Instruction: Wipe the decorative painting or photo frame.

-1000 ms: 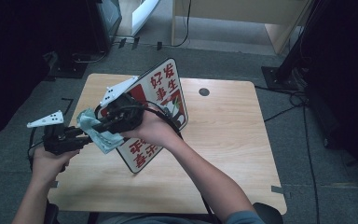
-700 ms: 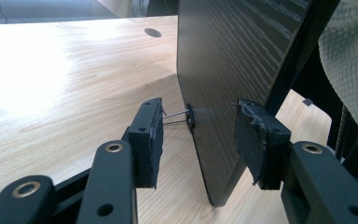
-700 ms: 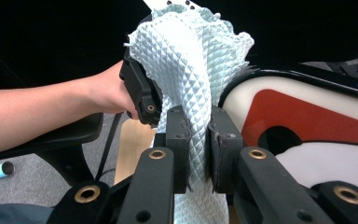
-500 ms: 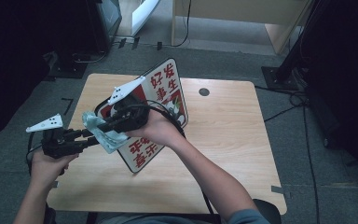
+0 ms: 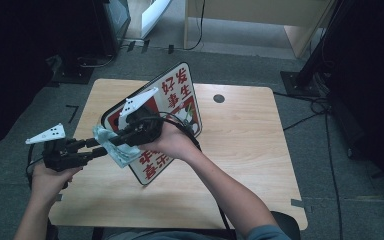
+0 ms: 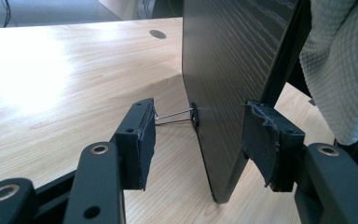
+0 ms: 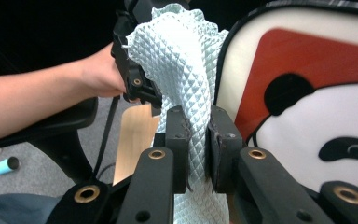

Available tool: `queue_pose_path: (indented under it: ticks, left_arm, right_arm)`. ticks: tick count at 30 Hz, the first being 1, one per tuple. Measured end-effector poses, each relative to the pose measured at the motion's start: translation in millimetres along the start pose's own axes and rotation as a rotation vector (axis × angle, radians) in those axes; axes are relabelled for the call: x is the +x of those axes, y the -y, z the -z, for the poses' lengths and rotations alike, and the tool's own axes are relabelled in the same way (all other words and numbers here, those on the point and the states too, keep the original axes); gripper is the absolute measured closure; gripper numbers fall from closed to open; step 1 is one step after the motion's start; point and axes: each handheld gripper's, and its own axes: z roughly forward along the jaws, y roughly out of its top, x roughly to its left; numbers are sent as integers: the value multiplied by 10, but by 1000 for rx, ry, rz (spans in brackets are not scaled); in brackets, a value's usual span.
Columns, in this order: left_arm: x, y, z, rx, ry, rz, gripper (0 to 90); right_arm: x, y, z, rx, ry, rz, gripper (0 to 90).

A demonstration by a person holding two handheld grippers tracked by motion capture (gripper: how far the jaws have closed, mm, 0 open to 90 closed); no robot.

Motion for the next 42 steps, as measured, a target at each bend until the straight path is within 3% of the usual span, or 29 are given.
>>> queue_pose_path:
  ticks: [7, 42]
  left_arm:
    - [5, 24, -52, 12, 24, -13, 422]
    - [20, 5, 16, 1, 0, -10, 433]
  right_arm:
    - [-7, 71, -15, 0, -1, -13, 808]
    - [-44, 519, -155, 43, -11, -58, 808]
